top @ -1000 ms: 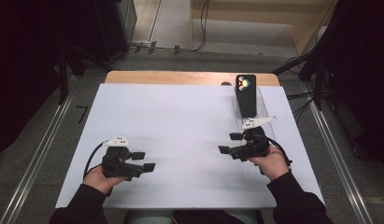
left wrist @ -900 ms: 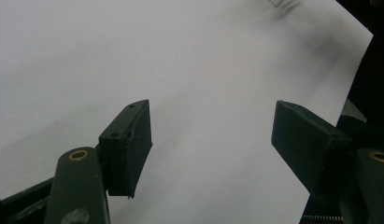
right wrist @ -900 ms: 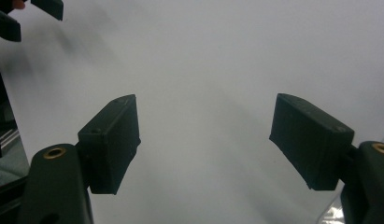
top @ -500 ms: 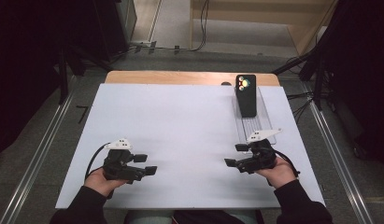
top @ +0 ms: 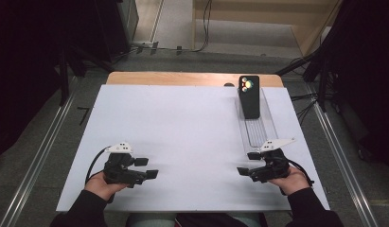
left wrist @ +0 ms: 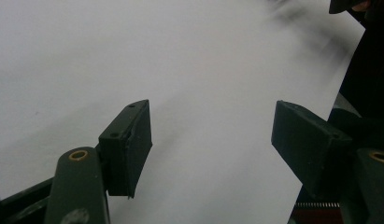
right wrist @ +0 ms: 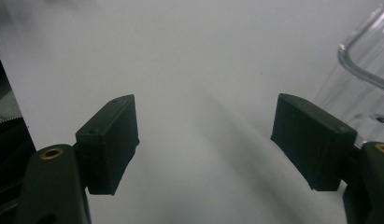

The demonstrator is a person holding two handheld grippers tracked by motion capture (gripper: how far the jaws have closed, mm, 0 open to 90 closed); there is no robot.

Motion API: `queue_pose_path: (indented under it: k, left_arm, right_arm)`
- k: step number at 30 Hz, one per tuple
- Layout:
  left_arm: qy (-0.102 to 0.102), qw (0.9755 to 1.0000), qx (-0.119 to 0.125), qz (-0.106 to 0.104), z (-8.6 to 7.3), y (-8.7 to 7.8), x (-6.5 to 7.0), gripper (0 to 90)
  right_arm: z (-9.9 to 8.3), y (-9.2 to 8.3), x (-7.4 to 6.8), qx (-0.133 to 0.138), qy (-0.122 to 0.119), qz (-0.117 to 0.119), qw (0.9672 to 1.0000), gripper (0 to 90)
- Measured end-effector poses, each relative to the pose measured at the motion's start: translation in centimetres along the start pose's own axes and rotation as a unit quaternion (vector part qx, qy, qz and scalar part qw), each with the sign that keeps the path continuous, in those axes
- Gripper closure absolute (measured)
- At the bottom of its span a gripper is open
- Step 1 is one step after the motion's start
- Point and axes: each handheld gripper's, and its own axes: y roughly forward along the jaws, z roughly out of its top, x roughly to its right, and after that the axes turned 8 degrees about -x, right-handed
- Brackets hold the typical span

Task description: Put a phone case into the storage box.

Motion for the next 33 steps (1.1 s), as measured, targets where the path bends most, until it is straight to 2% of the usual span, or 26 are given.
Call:
queue_pose_path:
  k: [6, 13, 24, 29, 33]
  left_arm:
    - [-0.004, 1.0, 0.0, -0.002, -0.03, 0.14, -0.19, 28.8]
    - [-0.004, 1.0, -0.004, -0.003, -0.04, 0.21, -0.13, 28.8]
    - [-0.003, 1.0, -0.005, -0.006, -0.07, 0.21, -0.17, 28.8]
    - [-0.008, 0.9999, -0.008, -0.003, -0.1, 0.3, -0.23, 28.8]
    - [-0.011, 0.9999, -0.008, -0.004, -0.08, 0.26, -0.33, 27.7]
  right_arm:
    - [-0.49, -0.06, 0.5, 0.0, 0.007, -0.002, 1.0, 21.1]
    - [-0.44, 0.05, 0.42, -0.002, 0.0, -0.002, 1.0, 21.1]
    - [-0.46, -0.07, 0.49, -0.002, 0.002, -0.005, 1.0, 21.1]
    - [-0.49, 0.01, 0.67, -0.009, 0.009, 0.008, 0.9999, 20.9]
    - [-0.46, -0.03, 0.67, -0.005, 0.004, 0.01, 0.9999, 20.4]
